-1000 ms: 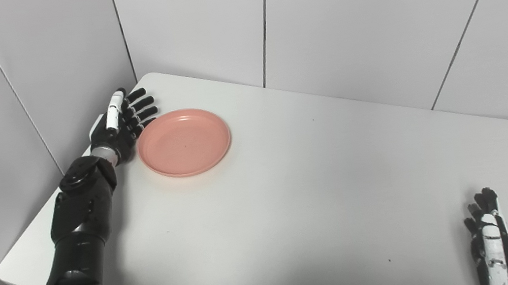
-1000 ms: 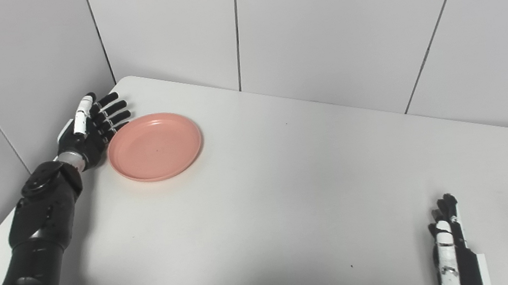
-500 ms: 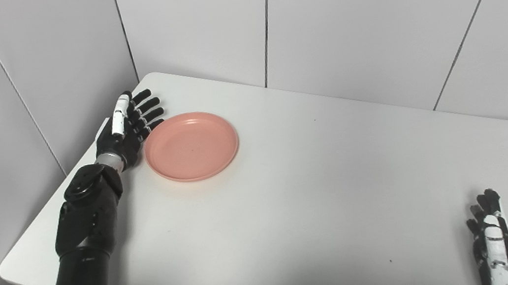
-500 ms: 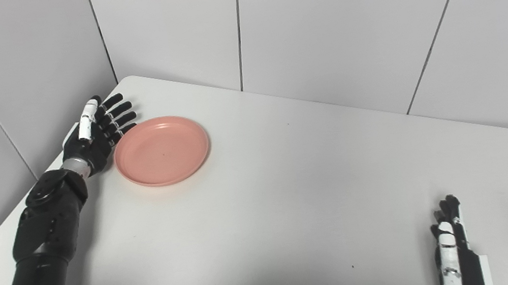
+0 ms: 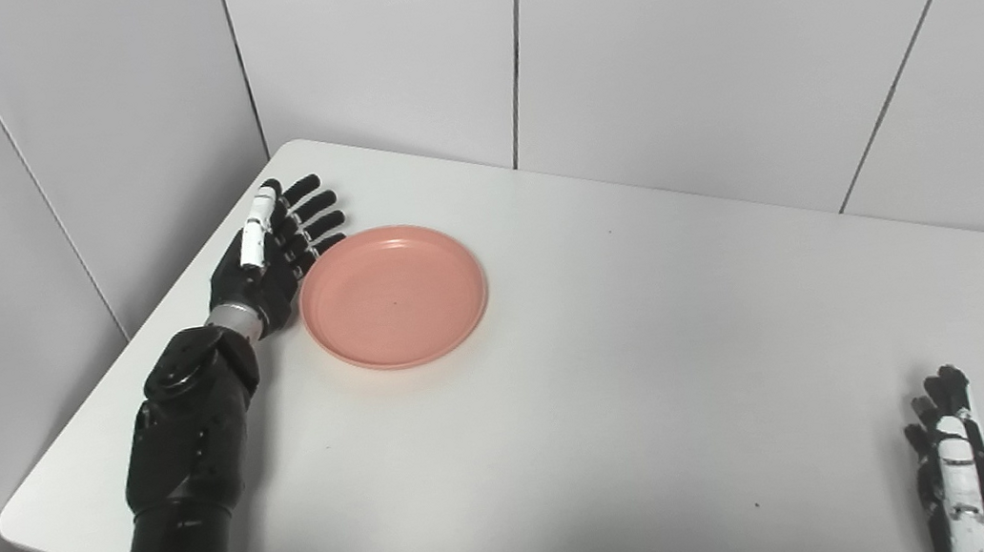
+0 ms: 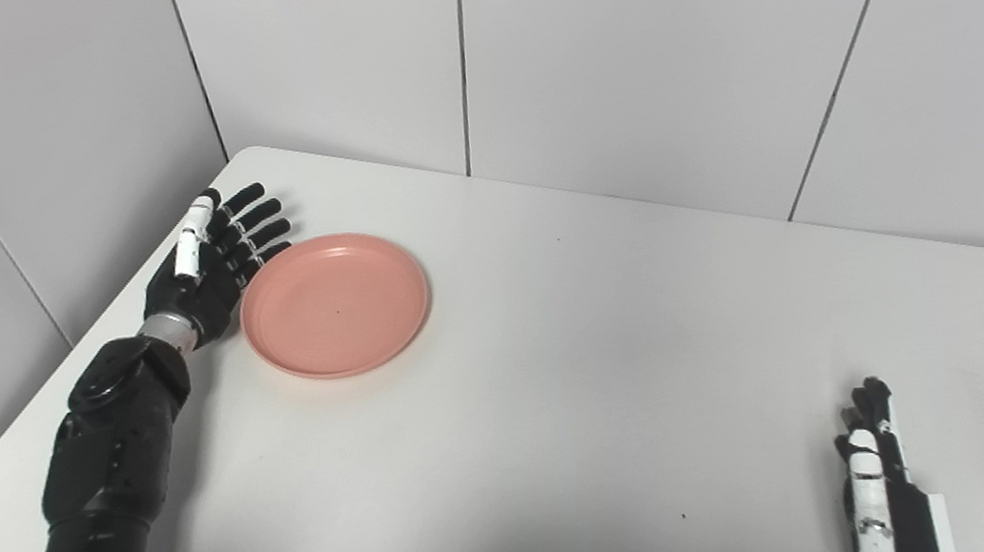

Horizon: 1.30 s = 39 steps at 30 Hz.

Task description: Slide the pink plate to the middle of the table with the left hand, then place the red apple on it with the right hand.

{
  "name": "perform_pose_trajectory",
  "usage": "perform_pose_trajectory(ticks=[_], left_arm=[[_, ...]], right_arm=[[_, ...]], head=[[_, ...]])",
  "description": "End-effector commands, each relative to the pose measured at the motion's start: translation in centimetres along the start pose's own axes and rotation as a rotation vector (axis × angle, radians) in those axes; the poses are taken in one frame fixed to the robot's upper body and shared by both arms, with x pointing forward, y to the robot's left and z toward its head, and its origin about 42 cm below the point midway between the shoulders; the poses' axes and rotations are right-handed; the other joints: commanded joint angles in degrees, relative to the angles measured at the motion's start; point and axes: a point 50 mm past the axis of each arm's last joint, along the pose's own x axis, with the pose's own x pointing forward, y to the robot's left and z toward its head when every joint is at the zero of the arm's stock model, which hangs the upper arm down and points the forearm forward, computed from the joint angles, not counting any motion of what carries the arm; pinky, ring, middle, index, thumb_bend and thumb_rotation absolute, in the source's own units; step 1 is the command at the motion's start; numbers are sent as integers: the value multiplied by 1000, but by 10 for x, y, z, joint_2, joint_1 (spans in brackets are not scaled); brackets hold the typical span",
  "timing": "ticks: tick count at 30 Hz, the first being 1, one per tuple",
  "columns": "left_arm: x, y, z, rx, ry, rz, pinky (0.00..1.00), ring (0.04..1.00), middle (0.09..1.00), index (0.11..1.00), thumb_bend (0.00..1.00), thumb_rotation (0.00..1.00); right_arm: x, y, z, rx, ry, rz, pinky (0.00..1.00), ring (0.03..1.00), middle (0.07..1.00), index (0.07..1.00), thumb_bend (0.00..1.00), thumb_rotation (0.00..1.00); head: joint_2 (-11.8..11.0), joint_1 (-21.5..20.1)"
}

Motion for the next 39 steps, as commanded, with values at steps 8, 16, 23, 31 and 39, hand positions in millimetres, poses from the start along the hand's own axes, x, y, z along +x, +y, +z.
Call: perform_pose_trajectory(ticks=[8,16,23,31,39], left_arm=[[2,-19,20,-29,-68,-30,776,810,825,806,334,1000],[-1,-33,16,-24,-68,-39,792,813,823,806,322,1000],[-5,-41,9,-31,-70,-46,804,819,824,802,327,1000],[-8,-46,4,-62,-66,-17,790,809,812,787,322,1000],[-11,-54,-2,-82,-64,-29,796,808,814,796,314,1000]], right_arm=[[-7,-5,-5,-8,5,-8,1000,1000,1000,1000,137,1000],[-6,-3,-5,-6,-1,-8,1000,1000,1000,1000,126,1000],[-7,-3,-4,-5,10,-6,1000,1000,1000,1000,134,1000],[-6,-3,-6,-3,7,-7,1000,1000,1000,1000,131,1000],[-6,-2,-7,-5,1,-6,1000,1000,1000,1000,127,1000]], head=[[1,-2],[3,-5],[4,-6],[4,-9],[7,-10]])
